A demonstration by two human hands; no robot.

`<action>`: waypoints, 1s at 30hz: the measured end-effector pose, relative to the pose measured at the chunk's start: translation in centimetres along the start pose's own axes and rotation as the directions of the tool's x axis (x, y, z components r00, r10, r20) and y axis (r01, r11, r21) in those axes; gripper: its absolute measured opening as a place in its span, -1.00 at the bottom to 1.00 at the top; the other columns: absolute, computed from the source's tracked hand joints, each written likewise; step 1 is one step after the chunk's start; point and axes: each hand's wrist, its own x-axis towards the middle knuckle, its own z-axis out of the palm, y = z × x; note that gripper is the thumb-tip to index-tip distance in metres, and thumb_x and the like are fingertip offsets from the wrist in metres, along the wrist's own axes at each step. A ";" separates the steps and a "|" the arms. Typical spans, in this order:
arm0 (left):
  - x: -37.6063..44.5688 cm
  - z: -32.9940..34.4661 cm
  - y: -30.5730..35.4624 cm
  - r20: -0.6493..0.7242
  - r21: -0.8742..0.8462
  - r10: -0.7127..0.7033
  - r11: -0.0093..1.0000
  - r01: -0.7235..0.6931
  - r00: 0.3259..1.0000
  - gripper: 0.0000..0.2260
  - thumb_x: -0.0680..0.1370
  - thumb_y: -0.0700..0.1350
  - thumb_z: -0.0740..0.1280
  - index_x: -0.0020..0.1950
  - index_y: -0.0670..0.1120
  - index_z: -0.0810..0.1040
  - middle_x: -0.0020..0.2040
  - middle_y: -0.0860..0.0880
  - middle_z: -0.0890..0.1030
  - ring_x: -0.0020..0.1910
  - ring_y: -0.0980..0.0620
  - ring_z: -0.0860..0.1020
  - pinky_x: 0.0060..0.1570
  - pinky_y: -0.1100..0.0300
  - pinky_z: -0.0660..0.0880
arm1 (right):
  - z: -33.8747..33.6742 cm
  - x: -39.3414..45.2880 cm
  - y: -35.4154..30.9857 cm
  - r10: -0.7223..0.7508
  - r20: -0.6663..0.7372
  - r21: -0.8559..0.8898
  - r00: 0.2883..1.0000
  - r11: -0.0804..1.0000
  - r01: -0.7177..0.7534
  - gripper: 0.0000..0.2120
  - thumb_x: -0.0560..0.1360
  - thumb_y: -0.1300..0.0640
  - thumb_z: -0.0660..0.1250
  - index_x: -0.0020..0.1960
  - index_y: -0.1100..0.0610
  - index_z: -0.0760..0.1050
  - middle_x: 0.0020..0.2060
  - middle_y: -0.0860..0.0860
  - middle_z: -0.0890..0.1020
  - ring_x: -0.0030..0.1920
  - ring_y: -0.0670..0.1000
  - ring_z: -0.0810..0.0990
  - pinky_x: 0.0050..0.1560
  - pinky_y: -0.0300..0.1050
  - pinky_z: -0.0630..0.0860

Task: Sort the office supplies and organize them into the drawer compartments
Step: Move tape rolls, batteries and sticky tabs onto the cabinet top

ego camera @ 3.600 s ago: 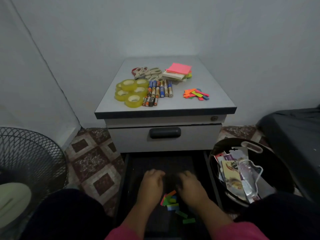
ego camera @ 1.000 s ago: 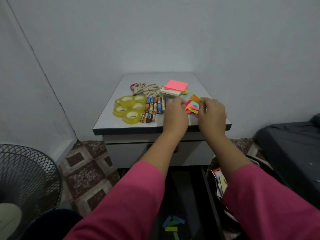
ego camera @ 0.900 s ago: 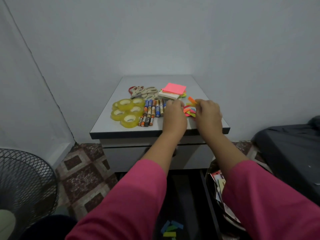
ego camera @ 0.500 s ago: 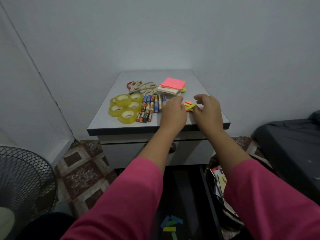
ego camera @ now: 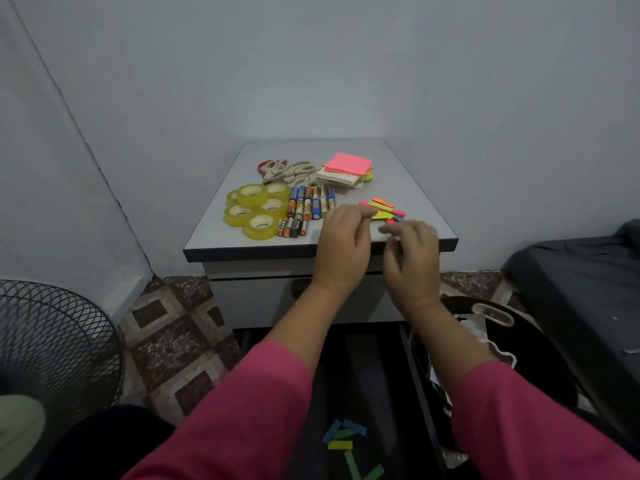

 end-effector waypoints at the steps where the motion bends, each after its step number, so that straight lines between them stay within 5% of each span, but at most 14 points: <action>1: -1.5 -0.2 -0.2 -0.028 0.025 0.028 0.999 -0.028 0.999 -0.86 0.57 -0.26 0.23 0.02 -0.20 0.58 -0.07 -0.08 0.59 -0.02 0.01 0.49 -0.02 0.24 0.42 | 0.1 -1.5 -0.2 0.004 0.022 -0.005 1.000 1.000 -0.004 -0.77 0.47 0.22 0.16 0.00 0.20 0.56 -0.11 0.09 0.56 -0.02 0.02 0.43 -0.01 -0.28 0.27; 7: -13.2 -1.0 -4.0 0.185 0.185 -0.238 0.961 0.204 0.953 -0.83 0.56 -0.17 0.20 0.00 -0.13 0.59 -0.08 -0.04 0.58 -0.02 0.01 0.48 -0.02 0.25 0.39 | 1.0 -12.6 0.5 0.179 0.369 -0.120 0.912 0.982 -0.144 -0.80 0.43 0.17 0.20 -0.05 0.15 0.57 -0.17 0.05 0.56 -0.13 0.10 0.54 -0.14 -0.07 0.44; 11: -20.5 -2.5 -6.5 0.438 0.380 -0.436 0.882 0.277 0.786 -0.80 0.57 -0.24 0.22 0.07 -0.06 0.60 0.02 0.02 0.60 0.04 0.06 0.44 0.06 0.24 0.40 | 1.0 -17.7 1.2 0.288 0.767 -0.307 0.573 0.950 -0.066 -0.71 0.54 0.17 0.20 0.21 0.02 0.54 0.12 0.01 0.56 0.17 0.05 0.49 0.15 -0.07 0.41; 13: -23.2 -3.3 -7.3 0.524 0.501 -0.549 0.817 0.286 0.651 -0.76 0.58 -0.22 0.18 0.08 -0.03 0.60 0.06 0.03 0.59 0.08 0.05 0.43 0.10 0.24 0.38 | 1.0 -19.4 1.4 0.348 0.843 -0.389 0.409 0.921 0.018 -0.69 0.58 0.11 0.13 0.26 -0.02 0.50 0.20 0.01 0.52 0.25 0.06 0.43 0.18 -0.12 0.34; 16: -25.2 -3.7 -8.0 0.517 0.619 -0.705 0.700 0.357 0.486 -0.79 0.57 -0.17 0.20 0.07 -0.02 0.60 0.11 0.01 0.58 0.19 0.00 0.43 0.23 0.25 0.32 | 1.1 -21.4 1.6 0.397 0.875 -0.434 0.279 0.897 0.084 -0.66 0.59 0.09 0.12 0.33 -0.04 0.45 0.25 0.06 0.49 0.29 0.09 0.40 0.23 -0.13 0.31; 23: -26.5 -1.6 -8.2 0.511 0.760 -0.792 0.598 0.257 0.333 -0.79 0.58 -0.04 0.26 0.10 -0.11 0.58 0.18 -0.07 0.56 0.27 -0.08 0.38 0.22 0.13 0.38 | 3.1 -23.5 1.9 0.417 0.874 -0.463 0.250 0.870 0.167 -0.65 0.59 0.11 0.10 0.35 -0.01 0.40 0.26 0.05 0.49 0.28 0.09 0.41 0.24 -0.07 0.28; 30: -27.5 -0.3 -8.4 0.456 0.791 -0.821 0.551 0.267 0.344 -0.76 0.59 -0.04 0.24 0.17 -0.12 0.52 0.23 -0.09 0.52 0.29 -0.10 0.37 0.23 0.13 0.34 | 3.7 -24.2 2.1 0.476 0.836 -0.509 0.273 0.858 0.065 -0.63 0.54 0.23 0.13 0.32 0.03 0.40 0.27 0.06 0.46 0.32 0.07 0.38 0.28 -0.11 0.26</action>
